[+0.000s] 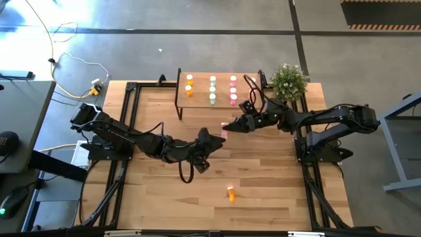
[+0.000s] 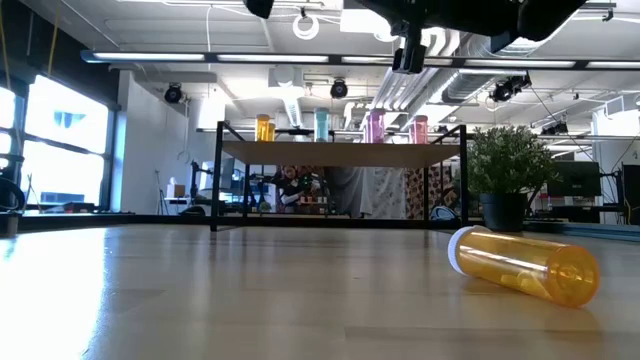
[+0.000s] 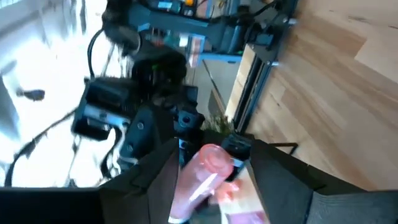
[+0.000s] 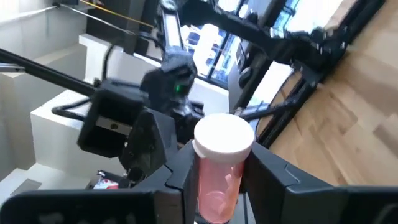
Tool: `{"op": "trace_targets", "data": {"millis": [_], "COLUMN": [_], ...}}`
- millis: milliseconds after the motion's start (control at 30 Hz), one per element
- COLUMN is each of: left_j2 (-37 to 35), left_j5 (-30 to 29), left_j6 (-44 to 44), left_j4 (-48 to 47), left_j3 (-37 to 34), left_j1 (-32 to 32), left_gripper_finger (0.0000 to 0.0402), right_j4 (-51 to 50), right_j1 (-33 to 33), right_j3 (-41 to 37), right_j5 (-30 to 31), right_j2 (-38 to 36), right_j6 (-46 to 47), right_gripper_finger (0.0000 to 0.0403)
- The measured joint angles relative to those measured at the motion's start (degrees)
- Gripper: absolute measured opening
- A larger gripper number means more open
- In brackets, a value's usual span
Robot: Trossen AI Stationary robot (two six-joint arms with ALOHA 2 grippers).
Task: Pick and place medicine bottles onto shelf by color
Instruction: Put the pink pill bottle aligned with the other pink pill bottles
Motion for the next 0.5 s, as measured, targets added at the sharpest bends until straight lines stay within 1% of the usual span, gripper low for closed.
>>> {"op": "trace_targets", "data": {"millis": [133, 300, 400, 500], "left_j2": [0.0, -0.1, -0.4, -0.6], "left_j5": [-4.7, -10.7, -13.2, -15.1], "left_j6": [-7.9, -23.3, -32.1, -37.3], "left_j4": [0.0, -0.1, -0.2, -0.4], "left_j3": [0.0, 0.0, 0.0, 0.0], "left_j1": [0.1, 1.7, 2.9, 4.1], "left_gripper_finger": [0.0186, 0.0186, 0.0186, 0.0186], "right_j4": [-0.4, -1.1, -2.1, -5.5], "right_j1": [-2.7, -7.6, -10.1, -12.1], "right_j3": [0.0, 0.0, 0.0, 0.0], "right_j5": [-0.7, -0.3, 1.4, 4.6], "right_j2": [-0.8, -4.2, -7.4, -11.1], "right_j6": [-2.4, -8.7, -14.1, -20.1], "right_gripper_finger": [0.0097, 0.0097, 0.0097, 0.0097]}}
